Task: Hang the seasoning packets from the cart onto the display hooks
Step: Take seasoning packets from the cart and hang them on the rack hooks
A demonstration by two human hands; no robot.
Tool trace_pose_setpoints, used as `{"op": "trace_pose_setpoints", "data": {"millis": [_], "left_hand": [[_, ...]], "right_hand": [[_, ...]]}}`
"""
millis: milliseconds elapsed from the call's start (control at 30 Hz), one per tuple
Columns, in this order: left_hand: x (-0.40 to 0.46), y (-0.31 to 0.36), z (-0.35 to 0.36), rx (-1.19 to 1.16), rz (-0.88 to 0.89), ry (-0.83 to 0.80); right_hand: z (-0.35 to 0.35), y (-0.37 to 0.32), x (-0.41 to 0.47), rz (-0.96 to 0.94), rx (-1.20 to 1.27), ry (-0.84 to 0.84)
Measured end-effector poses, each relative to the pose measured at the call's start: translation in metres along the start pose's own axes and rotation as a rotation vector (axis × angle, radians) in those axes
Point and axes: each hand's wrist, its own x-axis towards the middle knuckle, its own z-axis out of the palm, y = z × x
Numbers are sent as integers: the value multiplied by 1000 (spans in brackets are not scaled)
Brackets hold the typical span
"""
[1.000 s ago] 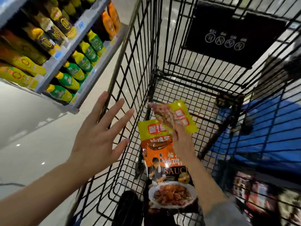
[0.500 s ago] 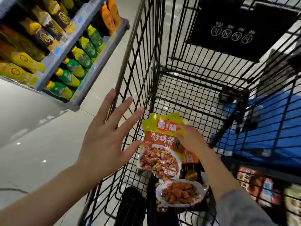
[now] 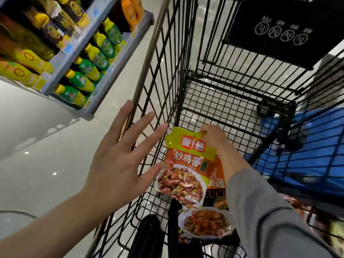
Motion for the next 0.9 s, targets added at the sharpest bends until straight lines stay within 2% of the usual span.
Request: {"op": "trace_pose_setpoints", "data": {"millis": [133,367,467,567,667,700,767,900], "left_hand": [[0,-1,-1,-18,0,11],[2,-4,0,-66,16,0],[4,1,-6,16,19,-26],[7,7,-14,144,92,-111],[5,23,-15,289,277,-344],[4,32,-9,305,268,-399],[8,54,0,192,119,-531],[24,86,41,-323,-169,-628]], "right_hand": [[-11,-11,-35,-45,-78,73],[-48,-21,-144,-114,-61,378],[-69,-24,-184,-182,-88,528],[-98,-24,-216,-185,-153,679],[-125,-16,-245,-126,-229,792],[-131,-11,-254,-82,-248,811],[-139,1,-267,1,-295,792],[-138,26,-281,119,-483,711]]}}
